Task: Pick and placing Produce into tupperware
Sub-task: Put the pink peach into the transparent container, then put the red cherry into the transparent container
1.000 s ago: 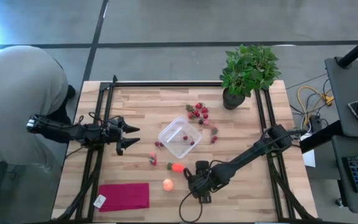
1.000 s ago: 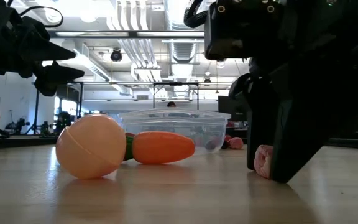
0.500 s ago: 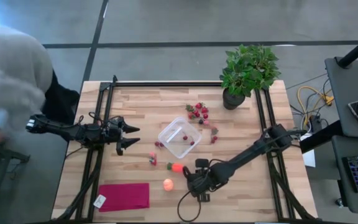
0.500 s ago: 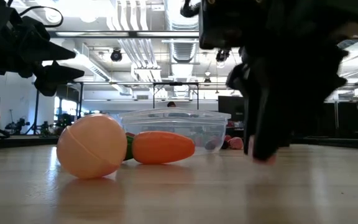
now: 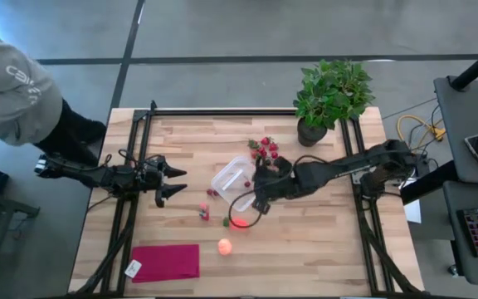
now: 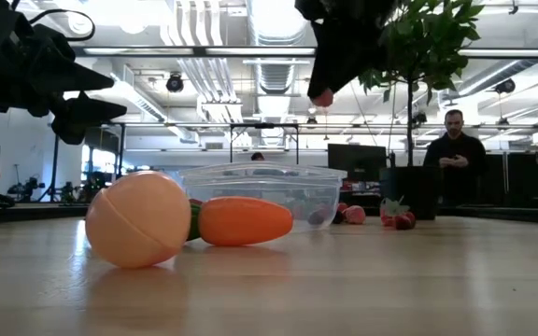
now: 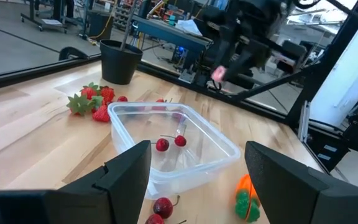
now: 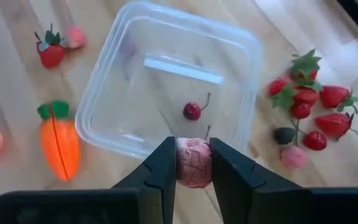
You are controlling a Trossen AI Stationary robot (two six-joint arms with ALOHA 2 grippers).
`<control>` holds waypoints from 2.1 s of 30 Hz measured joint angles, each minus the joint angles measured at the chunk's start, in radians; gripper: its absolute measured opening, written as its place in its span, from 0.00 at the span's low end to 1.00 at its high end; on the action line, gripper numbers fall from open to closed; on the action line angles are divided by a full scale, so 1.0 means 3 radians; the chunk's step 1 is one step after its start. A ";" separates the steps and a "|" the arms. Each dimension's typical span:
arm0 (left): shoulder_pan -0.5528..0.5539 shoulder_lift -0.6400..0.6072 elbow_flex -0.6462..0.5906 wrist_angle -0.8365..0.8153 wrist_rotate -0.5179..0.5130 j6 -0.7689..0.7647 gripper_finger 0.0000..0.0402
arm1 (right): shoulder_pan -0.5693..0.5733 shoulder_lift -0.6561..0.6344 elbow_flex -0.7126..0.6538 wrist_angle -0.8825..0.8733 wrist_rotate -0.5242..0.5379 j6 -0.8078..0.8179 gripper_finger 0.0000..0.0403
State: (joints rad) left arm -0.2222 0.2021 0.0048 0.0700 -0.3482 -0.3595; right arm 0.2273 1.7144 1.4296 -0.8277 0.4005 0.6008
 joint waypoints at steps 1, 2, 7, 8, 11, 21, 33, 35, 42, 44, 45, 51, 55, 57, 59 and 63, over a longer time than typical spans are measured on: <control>0.0000 0.0000 0.0000 0.0000 -0.0001 0.0001 0.61 | -0.0026 0.0000 -0.0012 0.0011 -0.0037 -0.0034 0.20; 0.0000 0.0002 0.0000 0.0000 0.0000 0.0000 0.61 | -0.0052 0.0011 -0.0025 0.0055 -0.0094 -0.0073 0.20; 0.0001 0.0006 0.0000 0.0000 0.0000 0.0000 0.61 | -0.0258 0.0188 -0.0037 0.0549 -0.0320 -0.0290 0.20; 0.0000 0.0004 0.0000 0.0000 0.0000 0.0001 0.61 | -0.0304 0.0246 -0.0036 0.0649 -0.0397 -0.0334 0.20; 0.0000 0.0007 0.0000 -0.0002 0.0000 0.0001 0.61 | -0.0415 0.0464 -0.0042 0.0772 -0.0594 -0.0387 0.20; 0.0001 0.0002 0.0000 -0.0001 0.0000 0.0000 0.61 | -0.0513 0.0665 -0.0044 0.0763 -0.0673 -0.0492 0.37; 0.0000 0.0006 0.0000 -0.0001 -0.0001 0.0000 0.61 | -0.0194 0.0228 -0.0256 -0.0256 -0.0394 -0.0281 0.67; 0.0000 0.0007 0.0000 -0.0002 -0.0001 0.0000 0.61 | -0.0110 0.0095 -0.0546 -0.0396 -0.0478 0.0183 0.67; 0.0001 0.0001 0.0000 0.0000 -0.0002 0.0001 0.61 | -0.0054 -0.0579 -0.1577 0.0221 -0.0642 0.1576 0.64; 0.0001 0.0002 0.0000 -0.0001 0.0000 0.0001 0.61 | -0.0114 -0.0770 -0.1807 0.0408 -0.0626 0.1751 0.64; 0.0001 0.0001 0.0000 -0.0001 -0.0002 0.0000 0.61 | -0.0157 -0.0860 -0.1906 0.0487 -0.0625 0.1829 0.64; 0.0001 0.0002 0.0000 -0.0001 0.0000 0.0001 0.61 | -0.0414 -0.1213 -0.2293 0.0544 -0.0674 0.2399 0.62; 0.0000 0.0001 0.0000 0.0000 -0.0001 0.0000 0.61 | -0.0605 -0.1244 -0.2355 0.0535 -0.0727 0.2569 0.60; 0.0000 0.0001 0.0000 0.0000 -0.0001 0.0000 0.61 | -0.0685 -0.1237 -0.2345 0.0589 -0.0781 0.2622 0.60; 0.0000 0.0003 0.0000 0.0000 -0.0001 0.0000 0.61 | -0.0752 -0.1184 -0.2325 0.0665 -0.0809 0.2609 0.59; 0.0000 0.0001 0.0000 -0.0001 0.0000 0.0000 0.61 | -0.0826 -0.1025 -0.2239 0.0714 -0.0925 0.2564 0.59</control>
State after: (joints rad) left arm -0.2220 0.2025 0.0048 0.0698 -0.3483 -0.3595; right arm -0.0204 1.4069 0.7579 -0.6137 0.1229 1.3700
